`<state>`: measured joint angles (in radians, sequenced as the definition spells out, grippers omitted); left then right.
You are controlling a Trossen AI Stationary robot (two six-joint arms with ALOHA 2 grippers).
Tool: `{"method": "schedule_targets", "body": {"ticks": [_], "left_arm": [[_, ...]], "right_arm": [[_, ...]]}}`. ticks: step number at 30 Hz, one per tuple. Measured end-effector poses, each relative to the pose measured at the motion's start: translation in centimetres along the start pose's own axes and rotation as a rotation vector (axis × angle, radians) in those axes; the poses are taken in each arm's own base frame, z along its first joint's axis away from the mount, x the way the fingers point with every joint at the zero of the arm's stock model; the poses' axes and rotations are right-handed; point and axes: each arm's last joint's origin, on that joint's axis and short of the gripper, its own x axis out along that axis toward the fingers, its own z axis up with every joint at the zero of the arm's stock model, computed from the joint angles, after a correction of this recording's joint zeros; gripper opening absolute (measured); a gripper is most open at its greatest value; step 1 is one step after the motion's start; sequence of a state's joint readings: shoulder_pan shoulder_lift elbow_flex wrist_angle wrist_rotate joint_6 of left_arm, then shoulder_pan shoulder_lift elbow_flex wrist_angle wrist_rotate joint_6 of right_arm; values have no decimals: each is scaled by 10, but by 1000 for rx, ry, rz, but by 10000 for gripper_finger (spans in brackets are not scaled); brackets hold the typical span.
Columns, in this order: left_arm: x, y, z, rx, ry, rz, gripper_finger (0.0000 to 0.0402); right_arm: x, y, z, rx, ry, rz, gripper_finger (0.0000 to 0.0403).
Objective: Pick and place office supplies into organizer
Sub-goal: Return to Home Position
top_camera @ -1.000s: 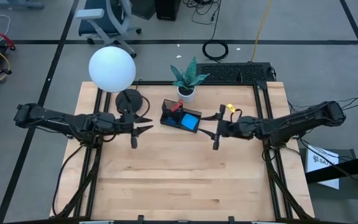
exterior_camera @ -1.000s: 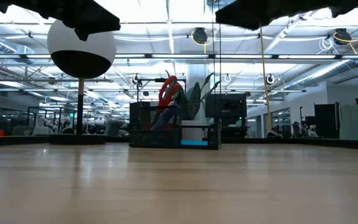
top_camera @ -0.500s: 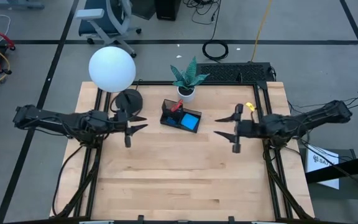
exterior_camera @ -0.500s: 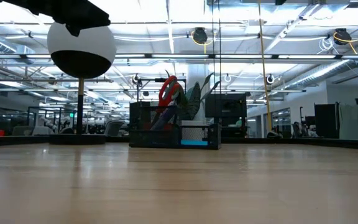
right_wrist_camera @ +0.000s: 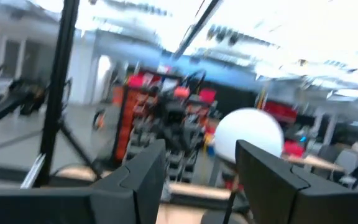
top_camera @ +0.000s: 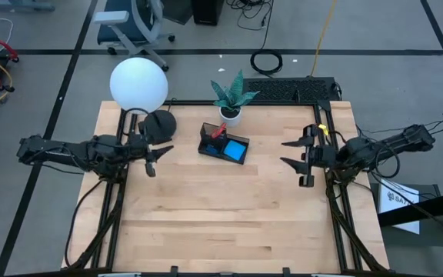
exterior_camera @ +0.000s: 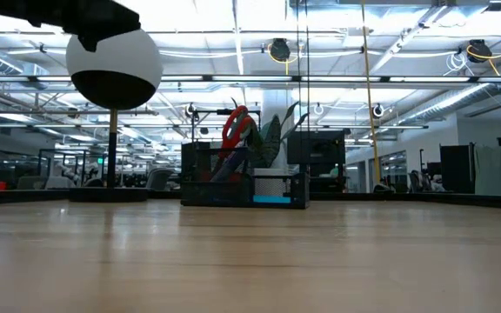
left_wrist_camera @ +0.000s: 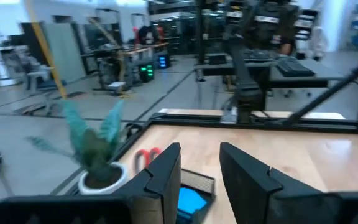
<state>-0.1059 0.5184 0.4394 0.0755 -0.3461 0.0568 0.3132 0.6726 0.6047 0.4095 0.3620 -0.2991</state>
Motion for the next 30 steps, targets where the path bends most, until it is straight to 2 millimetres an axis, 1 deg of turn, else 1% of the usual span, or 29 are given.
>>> {"method": "schedule_targets", "body": {"ticks": [4, 10, 13, 18, 22, 25, 30], "left_arm": [[-4, 7, -8, -11, -4, 62, 120], [-8, 15, -17, -22, -8, 116, 120], [-8, 17, -21, -22, -8, 102, 120], [-7, 20, -15, -59, -81, 43, 120], [-7, 22, -13, -71, -111, 29, 120], [-7, 23, -12, -81, -117, 39, 120], [-7, 24, -13, -86, -115, 47, 120]], "right_arm": [[-10, -6, -13, 20, -111, -72, 187], [-32, -20, -19, 40, -176, -150, 189], [-44, -24, -21, 44, -217, -150, 186], [-59, -28, -23, 56, -298, -94, 187], [-67, -29, -24, 61, -339, -106, 190], [-72, -30, -28, 48, -366, -118, 188], [-80, -31, -28, 60, -412, -132, 186]]}}
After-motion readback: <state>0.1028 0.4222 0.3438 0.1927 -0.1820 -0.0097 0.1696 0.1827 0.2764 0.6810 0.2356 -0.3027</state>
